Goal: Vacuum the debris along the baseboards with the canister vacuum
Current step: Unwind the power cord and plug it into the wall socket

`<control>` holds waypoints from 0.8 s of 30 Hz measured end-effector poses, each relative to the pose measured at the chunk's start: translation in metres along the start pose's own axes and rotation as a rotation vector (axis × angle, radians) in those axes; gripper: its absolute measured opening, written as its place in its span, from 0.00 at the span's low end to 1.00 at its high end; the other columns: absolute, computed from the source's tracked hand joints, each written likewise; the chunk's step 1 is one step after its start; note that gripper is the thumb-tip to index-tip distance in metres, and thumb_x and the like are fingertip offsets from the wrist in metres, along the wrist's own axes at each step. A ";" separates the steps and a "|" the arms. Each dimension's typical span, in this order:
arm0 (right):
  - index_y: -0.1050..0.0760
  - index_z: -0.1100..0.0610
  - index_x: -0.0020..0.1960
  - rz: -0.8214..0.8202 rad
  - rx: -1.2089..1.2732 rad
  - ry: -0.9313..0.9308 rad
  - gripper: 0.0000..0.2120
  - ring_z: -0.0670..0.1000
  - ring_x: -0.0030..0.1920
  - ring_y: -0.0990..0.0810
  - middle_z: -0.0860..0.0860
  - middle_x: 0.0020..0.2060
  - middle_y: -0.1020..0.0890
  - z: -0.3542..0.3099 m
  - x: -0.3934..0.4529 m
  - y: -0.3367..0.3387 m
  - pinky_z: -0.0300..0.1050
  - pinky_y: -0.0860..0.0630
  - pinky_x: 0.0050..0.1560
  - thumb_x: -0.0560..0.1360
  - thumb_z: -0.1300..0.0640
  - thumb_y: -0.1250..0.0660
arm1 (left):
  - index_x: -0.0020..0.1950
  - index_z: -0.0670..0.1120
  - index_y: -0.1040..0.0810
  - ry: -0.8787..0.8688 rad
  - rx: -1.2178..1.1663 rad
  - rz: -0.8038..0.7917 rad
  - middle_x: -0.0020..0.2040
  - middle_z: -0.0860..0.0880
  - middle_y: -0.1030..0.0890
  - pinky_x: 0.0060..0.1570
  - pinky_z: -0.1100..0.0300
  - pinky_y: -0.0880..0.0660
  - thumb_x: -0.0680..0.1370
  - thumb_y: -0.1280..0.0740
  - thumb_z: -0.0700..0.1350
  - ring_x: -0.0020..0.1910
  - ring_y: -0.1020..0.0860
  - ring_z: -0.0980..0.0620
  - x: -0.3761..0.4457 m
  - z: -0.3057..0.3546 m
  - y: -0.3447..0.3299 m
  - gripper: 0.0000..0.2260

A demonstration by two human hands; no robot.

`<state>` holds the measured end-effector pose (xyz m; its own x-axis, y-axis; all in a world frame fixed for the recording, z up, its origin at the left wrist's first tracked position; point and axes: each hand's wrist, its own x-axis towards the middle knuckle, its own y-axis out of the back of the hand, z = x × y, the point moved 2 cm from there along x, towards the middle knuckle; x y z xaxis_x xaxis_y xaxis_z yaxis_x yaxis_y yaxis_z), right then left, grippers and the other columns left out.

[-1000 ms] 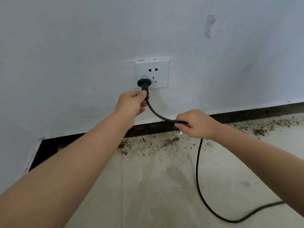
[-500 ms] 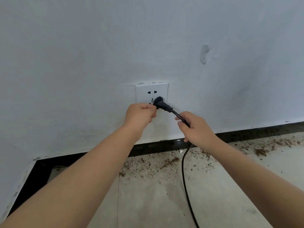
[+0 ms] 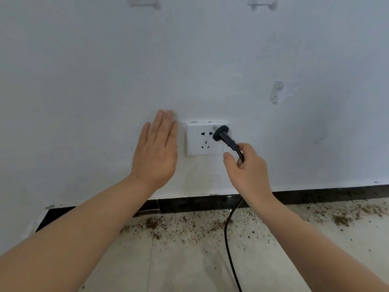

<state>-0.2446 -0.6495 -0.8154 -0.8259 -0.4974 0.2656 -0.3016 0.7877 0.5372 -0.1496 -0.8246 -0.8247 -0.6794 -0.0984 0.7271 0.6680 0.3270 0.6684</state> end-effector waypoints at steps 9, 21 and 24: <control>0.28 0.60 0.58 0.068 -0.135 0.120 0.12 0.43 0.28 0.33 0.44 0.28 0.31 -0.005 -0.005 -0.024 0.35 0.38 0.29 0.80 0.55 0.42 | 0.76 0.38 0.52 -0.478 0.330 0.213 0.74 0.41 0.44 0.73 0.51 0.55 0.82 0.51 0.48 0.76 0.59 0.49 0.042 -0.048 -0.015 0.25; 0.31 0.61 0.54 -0.126 -0.396 -0.027 0.14 0.50 0.32 0.33 0.46 0.30 0.36 -0.015 0.005 -0.040 0.41 0.41 0.27 0.82 0.52 0.48 | 0.75 0.36 0.47 -0.675 0.348 0.349 0.77 0.41 0.54 0.74 0.48 0.55 0.80 0.47 0.50 0.77 0.53 0.46 0.057 -0.057 -0.024 0.28; 0.33 0.59 0.53 -0.195 -0.531 -0.093 0.14 0.52 0.34 0.32 0.47 0.30 0.37 -0.029 0.010 -0.038 0.41 0.43 0.27 0.82 0.50 0.51 | 0.75 0.35 0.46 -0.683 0.355 0.365 0.77 0.41 0.54 0.74 0.49 0.54 0.80 0.47 0.50 0.76 0.53 0.46 0.056 -0.058 -0.026 0.28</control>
<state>-0.2274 -0.6948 -0.8101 -0.8247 -0.5622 0.0624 -0.1920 0.3819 0.9040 -0.1875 -0.8934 -0.7922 -0.5501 0.6217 0.5576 0.8235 0.5148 0.2385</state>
